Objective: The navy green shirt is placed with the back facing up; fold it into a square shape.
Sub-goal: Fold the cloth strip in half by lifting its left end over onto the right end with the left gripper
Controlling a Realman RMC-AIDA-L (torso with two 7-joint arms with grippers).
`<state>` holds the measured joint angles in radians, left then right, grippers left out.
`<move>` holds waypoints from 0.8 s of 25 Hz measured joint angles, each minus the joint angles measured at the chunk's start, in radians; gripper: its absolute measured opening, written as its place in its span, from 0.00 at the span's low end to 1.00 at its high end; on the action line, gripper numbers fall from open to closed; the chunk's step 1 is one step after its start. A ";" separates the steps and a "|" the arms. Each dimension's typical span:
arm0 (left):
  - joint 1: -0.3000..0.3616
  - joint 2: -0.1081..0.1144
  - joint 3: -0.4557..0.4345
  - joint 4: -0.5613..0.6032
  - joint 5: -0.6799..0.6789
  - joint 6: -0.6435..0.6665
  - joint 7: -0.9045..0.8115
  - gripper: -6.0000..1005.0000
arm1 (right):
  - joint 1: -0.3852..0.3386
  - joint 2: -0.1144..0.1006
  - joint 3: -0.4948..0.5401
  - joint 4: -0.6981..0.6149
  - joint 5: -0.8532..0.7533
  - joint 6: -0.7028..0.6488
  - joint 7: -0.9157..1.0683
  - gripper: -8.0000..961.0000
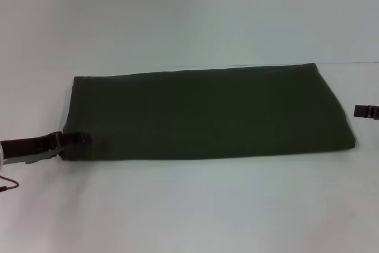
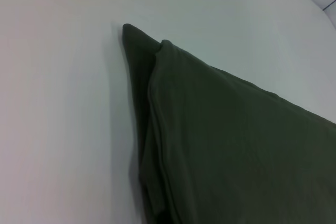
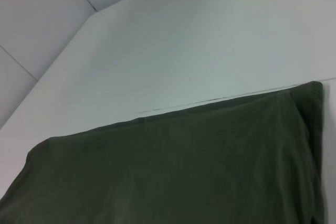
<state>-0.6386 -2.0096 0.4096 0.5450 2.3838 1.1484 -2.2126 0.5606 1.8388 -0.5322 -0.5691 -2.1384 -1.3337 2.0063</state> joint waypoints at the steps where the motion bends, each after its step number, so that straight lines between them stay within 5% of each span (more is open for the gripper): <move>1: -0.001 0.000 0.000 0.000 0.000 0.000 0.000 0.76 | 0.001 0.000 0.000 0.000 0.000 0.001 0.000 0.90; 15: -0.002 -0.002 0.035 -0.002 0.002 -0.040 0.002 0.64 | 0.004 0.000 0.000 0.000 -0.001 0.002 0.004 0.90; 20: -0.001 -0.003 0.035 -0.002 0.002 -0.041 0.002 0.47 | 0.004 0.000 0.000 0.000 -0.001 0.002 0.006 0.90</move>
<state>-0.6397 -2.0128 0.4443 0.5428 2.3855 1.1072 -2.2104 0.5645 1.8389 -0.5323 -0.5691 -2.1399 -1.3314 2.0120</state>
